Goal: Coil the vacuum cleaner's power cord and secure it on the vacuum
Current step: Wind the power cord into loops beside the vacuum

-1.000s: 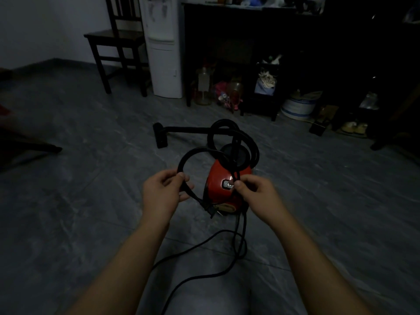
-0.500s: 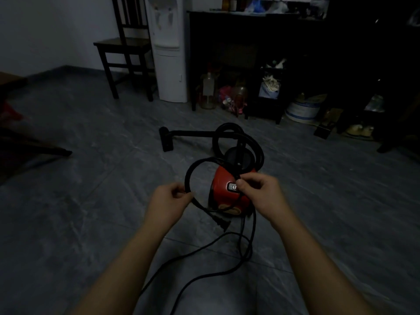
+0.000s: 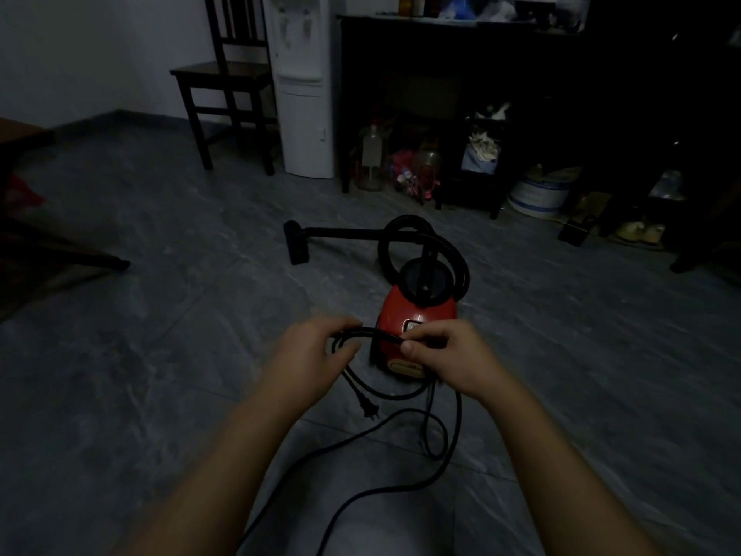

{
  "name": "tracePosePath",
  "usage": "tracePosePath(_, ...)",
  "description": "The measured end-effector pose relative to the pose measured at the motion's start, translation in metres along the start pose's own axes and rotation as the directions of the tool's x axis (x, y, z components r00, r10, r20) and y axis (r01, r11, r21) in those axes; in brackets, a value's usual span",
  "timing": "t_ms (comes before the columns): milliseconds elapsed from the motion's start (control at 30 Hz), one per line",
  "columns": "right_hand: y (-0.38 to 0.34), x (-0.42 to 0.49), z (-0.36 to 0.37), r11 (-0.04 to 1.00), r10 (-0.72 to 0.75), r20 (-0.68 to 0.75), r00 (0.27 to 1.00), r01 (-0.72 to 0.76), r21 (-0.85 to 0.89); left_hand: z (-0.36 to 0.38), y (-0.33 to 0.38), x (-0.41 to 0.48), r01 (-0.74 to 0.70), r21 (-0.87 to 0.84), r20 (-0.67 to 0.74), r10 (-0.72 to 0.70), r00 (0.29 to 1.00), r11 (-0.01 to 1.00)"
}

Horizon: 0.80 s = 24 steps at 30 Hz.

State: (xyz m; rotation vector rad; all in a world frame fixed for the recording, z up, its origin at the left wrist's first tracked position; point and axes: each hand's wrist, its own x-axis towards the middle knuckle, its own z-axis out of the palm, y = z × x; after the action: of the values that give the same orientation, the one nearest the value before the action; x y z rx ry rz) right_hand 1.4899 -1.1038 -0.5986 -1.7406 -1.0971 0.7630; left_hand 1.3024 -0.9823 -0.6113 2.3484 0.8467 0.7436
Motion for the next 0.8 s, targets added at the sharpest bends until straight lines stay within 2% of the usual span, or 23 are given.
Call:
tracePosePath(300,0.0,-0.003,-0.004,0.999,-0.025,-0.04,0.999,0.026,0.028,-0.003,0.007,0.002,0.006,0.007,0.055,-0.007,0.998,1.0)
tracePosePath(533,0.001,-0.002,-0.004,0.999,-0.031,-0.041,0.999,0.03,-0.024,0.004,0.012,-0.002,-0.058,0.123,0.14,0.04,0.989,0.991)
tracePosePath(700,0.002,0.001,-0.009,0.998,-0.057,-0.146,0.988,0.056,-0.008,0.004,0.014,0.001,0.035,-0.043,0.038,-0.033,0.999,0.998)
tracePosePath(800,0.004,0.002,-0.012,0.995,-0.057,-0.217,0.974,0.072,0.062,0.001,0.014,0.004,0.112,-0.209,-0.027,-0.12,0.992,0.971)
